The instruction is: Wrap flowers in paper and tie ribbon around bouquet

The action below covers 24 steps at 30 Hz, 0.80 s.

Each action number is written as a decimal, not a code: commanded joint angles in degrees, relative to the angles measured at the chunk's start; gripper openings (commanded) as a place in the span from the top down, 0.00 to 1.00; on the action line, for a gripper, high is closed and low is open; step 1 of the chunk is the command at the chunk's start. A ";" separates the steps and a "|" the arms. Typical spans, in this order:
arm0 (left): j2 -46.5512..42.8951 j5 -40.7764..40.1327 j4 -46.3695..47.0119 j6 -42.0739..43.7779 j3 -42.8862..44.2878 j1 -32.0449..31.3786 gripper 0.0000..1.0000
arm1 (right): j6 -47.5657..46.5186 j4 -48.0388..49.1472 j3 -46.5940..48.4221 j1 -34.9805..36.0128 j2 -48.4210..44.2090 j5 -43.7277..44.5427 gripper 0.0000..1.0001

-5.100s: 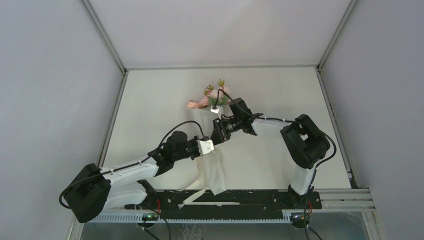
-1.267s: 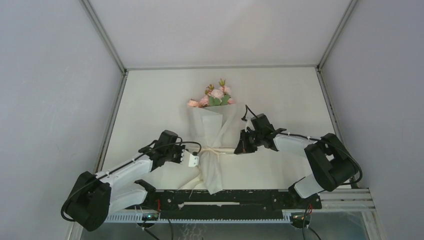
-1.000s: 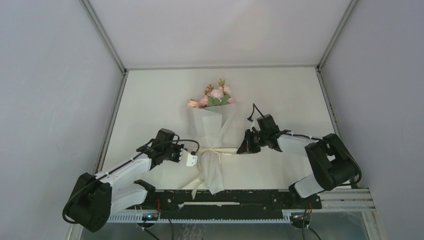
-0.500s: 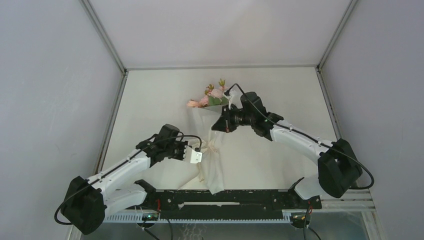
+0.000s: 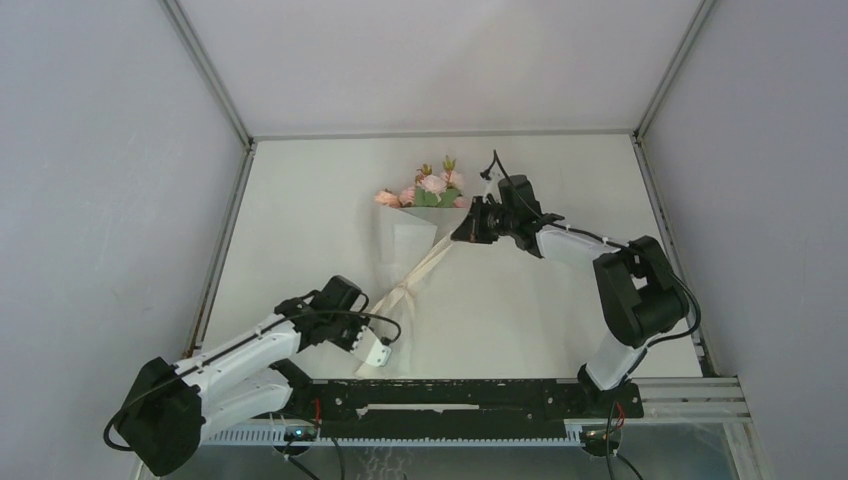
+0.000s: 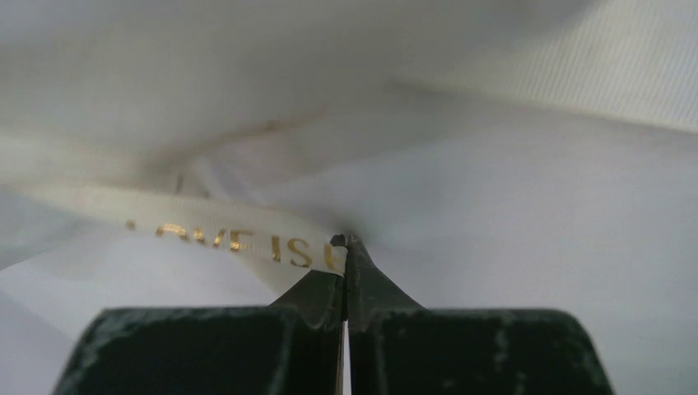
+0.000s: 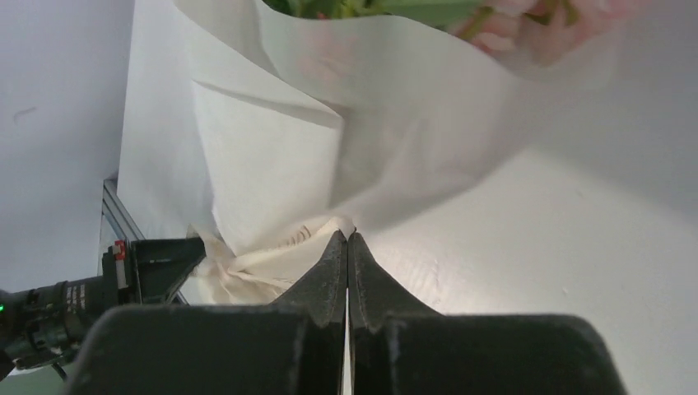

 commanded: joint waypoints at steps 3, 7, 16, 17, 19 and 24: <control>-0.38 -7.07 -1.01 6.85 -4.84 0.93 1.00 | 0.62 2.75 -9.42 -3.87 -8.61 2.85 1.00; 0.23 -1.33 2.00 1.88 -2.96 4.31 1.00 | 0.93 2.29 -16.21 -5.64 -12.73 0.89 1.00; 1.21 4.88 16.01 -7.71 0.68 16.05 1.00 | 6.39 5.21 -28.24 -5.68 -13.79 -2.46 1.00; 1.34 4.95 16.78 -7.55 0.55 16.41 1.00 | 6.93 5.17 -28.94 -5.82 -13.72 -2.35 1.00; 1.58 4.88 17.56 -6.55 -0.02 16.99 1.00 | 7.91 4.52 -30.29 -6.40 -13.86 -1.56 1.00; 1.18 4.23 16.80 -3.49 -2.31 18.35 1.00 | 8.88 2.76 -33.07 -8.41 -14.05 0.20 1.00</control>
